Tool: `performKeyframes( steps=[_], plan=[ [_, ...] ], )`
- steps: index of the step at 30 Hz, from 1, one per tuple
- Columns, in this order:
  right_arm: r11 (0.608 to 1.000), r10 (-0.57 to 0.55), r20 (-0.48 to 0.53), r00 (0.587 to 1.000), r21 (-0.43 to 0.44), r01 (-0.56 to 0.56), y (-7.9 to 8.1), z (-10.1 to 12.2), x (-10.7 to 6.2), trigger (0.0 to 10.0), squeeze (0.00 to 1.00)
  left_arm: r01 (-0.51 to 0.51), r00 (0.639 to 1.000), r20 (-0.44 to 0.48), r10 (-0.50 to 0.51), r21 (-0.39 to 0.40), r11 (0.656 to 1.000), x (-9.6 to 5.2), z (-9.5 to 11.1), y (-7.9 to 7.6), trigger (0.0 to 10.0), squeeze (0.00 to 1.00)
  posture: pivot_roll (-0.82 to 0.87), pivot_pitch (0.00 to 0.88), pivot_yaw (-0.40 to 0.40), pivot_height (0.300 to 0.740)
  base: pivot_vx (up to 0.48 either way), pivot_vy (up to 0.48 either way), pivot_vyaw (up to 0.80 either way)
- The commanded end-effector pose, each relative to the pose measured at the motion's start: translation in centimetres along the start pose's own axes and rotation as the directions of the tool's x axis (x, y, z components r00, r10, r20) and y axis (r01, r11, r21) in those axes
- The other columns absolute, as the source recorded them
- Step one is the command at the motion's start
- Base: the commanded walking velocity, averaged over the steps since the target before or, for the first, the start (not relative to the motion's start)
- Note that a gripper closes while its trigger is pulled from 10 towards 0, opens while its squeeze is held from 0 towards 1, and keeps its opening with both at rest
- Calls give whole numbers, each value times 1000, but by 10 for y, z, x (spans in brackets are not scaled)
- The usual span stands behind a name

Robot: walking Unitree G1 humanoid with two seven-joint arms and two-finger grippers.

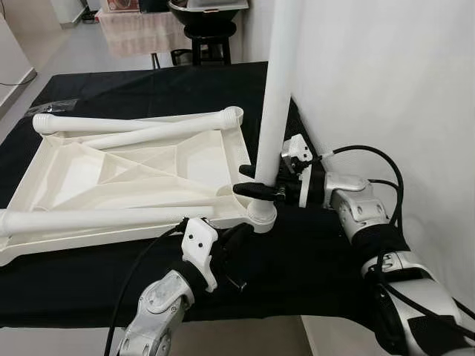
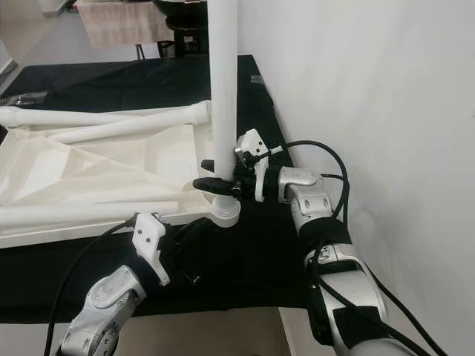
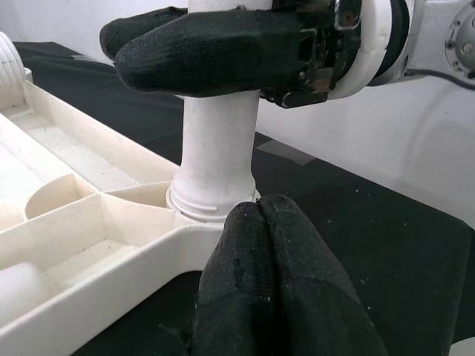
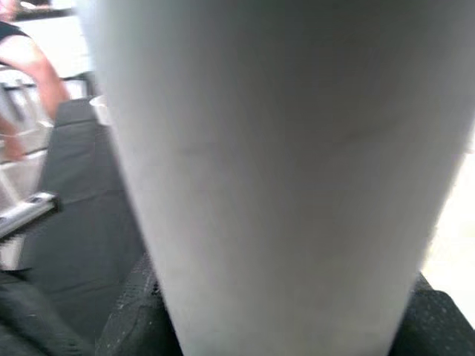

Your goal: Building children table

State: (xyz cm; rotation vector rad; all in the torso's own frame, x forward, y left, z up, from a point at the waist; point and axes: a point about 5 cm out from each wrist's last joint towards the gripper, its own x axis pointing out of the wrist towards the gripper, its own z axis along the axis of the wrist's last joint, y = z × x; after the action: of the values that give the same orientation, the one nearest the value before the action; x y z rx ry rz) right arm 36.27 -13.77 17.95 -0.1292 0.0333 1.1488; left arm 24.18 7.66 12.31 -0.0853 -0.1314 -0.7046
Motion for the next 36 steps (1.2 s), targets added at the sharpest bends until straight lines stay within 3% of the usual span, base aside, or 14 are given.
performKeyframes(
  steps=[1, 4, 6, 7, 9, 17, 18, 20, 21, 23, 25, 26, 30, 36],
  plan=[
    [984, -176, -65, 982, 19, 177, 0, -24, -6, 0, 0, -3, 1000, -14, 3, -13, 1000, -3, -4, -2, 10000, 0, 31, 70, -21, 740, 0, 0, 0],
    [962, -269, -97, 958, 9, 272, 1, -33, -8, 0, 0, -3, 1000, -14, 3, -13, 1000, -4, -4, -2, 10000, 0, 30, 72, -22, 740, 0, 0, 0],
    [720, -640, -192, 744, 189, 668, 43, -74, -8, 0, 0, -2, 1000, -14, 2, -11, 1000, -5, -2, -1, 10000, 0, 25, 98, -12, 740, 0, 0, 0],
    [674, -674, -228, 702, 200, 712, 67, -81, -5, 0, 0, -2, 1000, -15, 1, -11, 1000, -6, -2, 0, 10000, 0, 10, 96, 0, 740, 0, 0, 0],
    [763, -610, -188, 770, 124, 635, 83, -72, 8, 0, 0, 0, 1000, -18, 0, -10, 1000, -6, -2, 1, 10000, 0, 6, 95, 1, 740, 0, 0, 0],
    [745, -634, -169, 754, 127, 655, 61, -66, 20, 314, 0, -10, 1000, -19, 10, -1, 1000, -6, -2, 3, 10000, 0, 38, 88, -11, 740, 0, 0, 0],
    [737, -644, -163, 748, 129, 663, 59, -64, 21, 10000, 0, -16, 1000, -19, 16, 3, 1000, -6, -2, 3, 10000, 0, 37, 89, -11, 740, 0, 0, 0],
    [727, -655, -154, 739, 138, 673, 61, -58, 21, 10000, 0, -18, 1000, -19, 18, 3, 1000, -6, -2, 4, 10000, 0, 32, 87, -10, 740, 0, 0, 0],
    [755, -626, -108, 773, 166, 634, 62, -45, 21, 10000, 1000, -17, 1000, -19, 16, -2, 1000, -5, -2, 4, 10000, 0, 30, 89, -8, 740, 0, 0, 0],
    [780, -601, -80, 795, 157, 605, 60, -39, 22, 10000, 1000, -14, 1000, -20, 14, -4, 1000, -5, -3, 4, 10000, 0, 28, 86, -6, 740, 0, 0, 0],
    [863, -498, 4, 867, 108, 494, 45, -20, 23, 10000, 1000, -9, 1000, -21, 9, -9, 1000, -4, -3, 5, 10000, 0, 25, 84, -4, 740, 0, 0, 0],
    [885, -460, 25, 888, 98, 455, 38, -15, 22, 10000, 0, -8, 1000, -21, 8, -10, 1000, -4, -4, 5, 10000, 0, 27, 80, -6, 740, 0, 0, 0],
    [905, -421, 46, 906, 89, 416, 29, -10, 22, 10000, 0, -8, 1000, -22, 8, -10, 1000, -3, -4, 5, 10000, 0, 28, 79, -8, 740, 0, 0, 0],
    [994, -107, 41, 993, 1, 107, 19, 5, 26, 10000, 0, -11, 1000, -20, 11, -10, 1000, -2, -6, 5, 10000, 0, 38, 72, -19, 740, 0, 0, 0]
  ],
)
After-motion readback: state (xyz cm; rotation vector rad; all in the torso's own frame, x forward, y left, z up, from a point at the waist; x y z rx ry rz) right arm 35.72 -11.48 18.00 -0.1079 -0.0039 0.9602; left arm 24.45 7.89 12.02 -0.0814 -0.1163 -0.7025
